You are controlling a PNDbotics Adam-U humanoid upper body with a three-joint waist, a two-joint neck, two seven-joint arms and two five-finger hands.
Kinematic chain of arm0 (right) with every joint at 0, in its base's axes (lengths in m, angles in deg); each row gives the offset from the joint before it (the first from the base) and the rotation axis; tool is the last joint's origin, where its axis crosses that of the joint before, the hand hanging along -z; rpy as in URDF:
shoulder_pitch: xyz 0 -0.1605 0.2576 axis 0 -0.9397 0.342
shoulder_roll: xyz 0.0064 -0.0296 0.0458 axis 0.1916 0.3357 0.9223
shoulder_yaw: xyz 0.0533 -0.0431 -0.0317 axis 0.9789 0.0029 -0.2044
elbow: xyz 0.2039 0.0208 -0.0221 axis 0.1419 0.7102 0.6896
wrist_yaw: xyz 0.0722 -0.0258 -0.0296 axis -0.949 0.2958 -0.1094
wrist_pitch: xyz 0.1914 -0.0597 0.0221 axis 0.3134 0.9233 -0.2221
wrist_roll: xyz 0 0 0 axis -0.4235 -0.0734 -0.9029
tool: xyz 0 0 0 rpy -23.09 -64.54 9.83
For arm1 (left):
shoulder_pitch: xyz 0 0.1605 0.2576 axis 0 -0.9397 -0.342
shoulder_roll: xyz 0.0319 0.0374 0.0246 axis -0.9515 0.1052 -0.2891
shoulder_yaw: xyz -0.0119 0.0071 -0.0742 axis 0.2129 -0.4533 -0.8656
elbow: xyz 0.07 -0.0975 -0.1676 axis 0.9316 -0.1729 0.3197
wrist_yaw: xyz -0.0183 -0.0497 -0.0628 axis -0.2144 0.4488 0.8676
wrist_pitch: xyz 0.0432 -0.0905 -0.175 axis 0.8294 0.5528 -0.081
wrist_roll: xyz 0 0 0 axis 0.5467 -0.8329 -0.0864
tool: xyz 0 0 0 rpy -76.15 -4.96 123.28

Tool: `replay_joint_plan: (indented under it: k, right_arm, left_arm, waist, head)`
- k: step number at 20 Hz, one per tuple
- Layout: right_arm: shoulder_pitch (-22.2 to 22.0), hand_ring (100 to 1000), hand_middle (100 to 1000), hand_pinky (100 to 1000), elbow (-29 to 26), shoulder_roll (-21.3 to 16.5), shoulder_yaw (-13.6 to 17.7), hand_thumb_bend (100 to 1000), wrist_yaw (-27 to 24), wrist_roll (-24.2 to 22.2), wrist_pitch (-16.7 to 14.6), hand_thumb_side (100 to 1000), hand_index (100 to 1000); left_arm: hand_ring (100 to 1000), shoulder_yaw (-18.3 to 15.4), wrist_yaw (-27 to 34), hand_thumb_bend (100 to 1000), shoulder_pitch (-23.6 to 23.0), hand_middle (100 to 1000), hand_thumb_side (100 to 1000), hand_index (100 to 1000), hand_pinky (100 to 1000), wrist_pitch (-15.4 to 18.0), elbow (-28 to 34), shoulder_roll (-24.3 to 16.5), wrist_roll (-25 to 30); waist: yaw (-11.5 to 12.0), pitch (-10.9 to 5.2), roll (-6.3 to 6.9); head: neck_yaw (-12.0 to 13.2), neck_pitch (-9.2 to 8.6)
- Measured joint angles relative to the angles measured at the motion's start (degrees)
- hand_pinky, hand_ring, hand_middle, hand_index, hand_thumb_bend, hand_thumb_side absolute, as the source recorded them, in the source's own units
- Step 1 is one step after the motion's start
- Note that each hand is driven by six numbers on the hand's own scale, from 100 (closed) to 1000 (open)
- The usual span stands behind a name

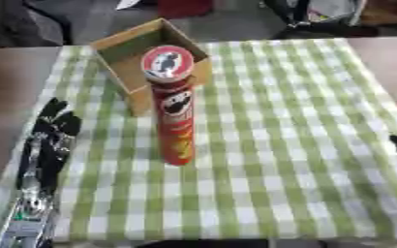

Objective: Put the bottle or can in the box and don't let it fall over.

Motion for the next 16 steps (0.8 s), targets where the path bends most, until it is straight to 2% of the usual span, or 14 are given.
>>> replay_joint_plan:
  k: [7, 13, 16]
  right_arm:
    - [0.0, 861, 995, 987, 0.0, 0.0, 0.0, 169, 0.0, 0.0, 0.0, 544, 937]
    - [0.0, 861, 997, 987, 0.0, 0.0, 0.0, 167, 0.0, 0.0, 0.0, 545, 937]
    - [0.0, 861, 998, 987, 0.0, 0.0, 0.0, 166, 0.0, 0.0, 0.0, 545, 937]
  left_arm:
    - [892, -1.3, -7.7, 722, 0.0, 892, 612, 993, 934, 2.2, 0.5, 0.0, 9.3]
    - [884, -1.6, -8.8, 771, 0.0, 883, 642, 990, 929, 2.7, 0.7, 0.0, 11.3]
    - [876, -0.7, -8.3, 807, 0.4, 874, 675, 987, 923, 2.7, 0.6, -0.3, 11.8]
  waist:
    - [0.1, 0.00, -0.04]
    - [0.3, -0.01, -0.12]
    - [0.2, -0.01, -0.15]
  head:
    - [-0.1, -0.01]
    - [-0.2, -0.04]
    - [-0.2, -0.23]
